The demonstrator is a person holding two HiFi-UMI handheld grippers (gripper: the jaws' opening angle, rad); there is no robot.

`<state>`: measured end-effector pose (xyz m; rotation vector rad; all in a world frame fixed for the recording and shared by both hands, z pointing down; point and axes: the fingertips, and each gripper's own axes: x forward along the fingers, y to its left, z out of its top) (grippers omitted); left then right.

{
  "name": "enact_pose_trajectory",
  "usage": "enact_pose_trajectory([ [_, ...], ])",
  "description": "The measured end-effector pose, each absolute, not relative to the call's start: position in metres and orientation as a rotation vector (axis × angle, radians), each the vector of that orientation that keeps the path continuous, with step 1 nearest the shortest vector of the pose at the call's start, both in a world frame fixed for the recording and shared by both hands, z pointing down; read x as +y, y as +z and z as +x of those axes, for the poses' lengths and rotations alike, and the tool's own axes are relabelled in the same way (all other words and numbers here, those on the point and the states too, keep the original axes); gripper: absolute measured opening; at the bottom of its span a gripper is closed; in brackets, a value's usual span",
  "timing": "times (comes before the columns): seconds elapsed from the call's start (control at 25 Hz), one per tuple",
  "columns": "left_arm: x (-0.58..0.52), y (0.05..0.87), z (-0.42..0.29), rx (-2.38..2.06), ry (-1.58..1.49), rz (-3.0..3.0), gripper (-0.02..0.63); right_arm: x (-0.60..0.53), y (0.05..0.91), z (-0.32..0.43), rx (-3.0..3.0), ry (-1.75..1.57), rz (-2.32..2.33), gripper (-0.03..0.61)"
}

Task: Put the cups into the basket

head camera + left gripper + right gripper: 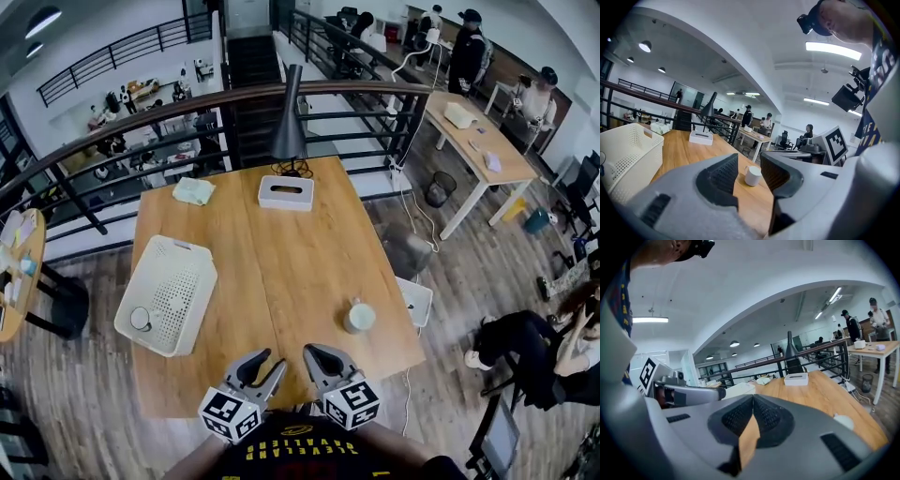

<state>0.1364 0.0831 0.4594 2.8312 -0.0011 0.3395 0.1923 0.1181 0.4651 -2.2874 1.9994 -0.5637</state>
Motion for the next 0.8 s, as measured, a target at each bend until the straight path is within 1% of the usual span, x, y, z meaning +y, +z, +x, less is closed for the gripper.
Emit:
enact_pose_trajectory([
  [0.28, 0.094, 0.453, 0.151, 0.211, 0.370, 2.802, 0.176, 0.147, 0.458, 0.219, 1.734, -0.599, -2.527, 0.014],
  [0.52, 0.099, 0.458, 0.151, 0.339, 0.347, 2.767, 0.176, 0.173, 0.458, 0.224, 1.522, -0.603, -2.697, 0.014],
  [0.8, 0.121, 0.489, 0.151, 0.511, 0.433, 2.671, 0.184, 0.211, 0.488, 0.213, 1.310, -0.764, -2.807, 0.014],
])
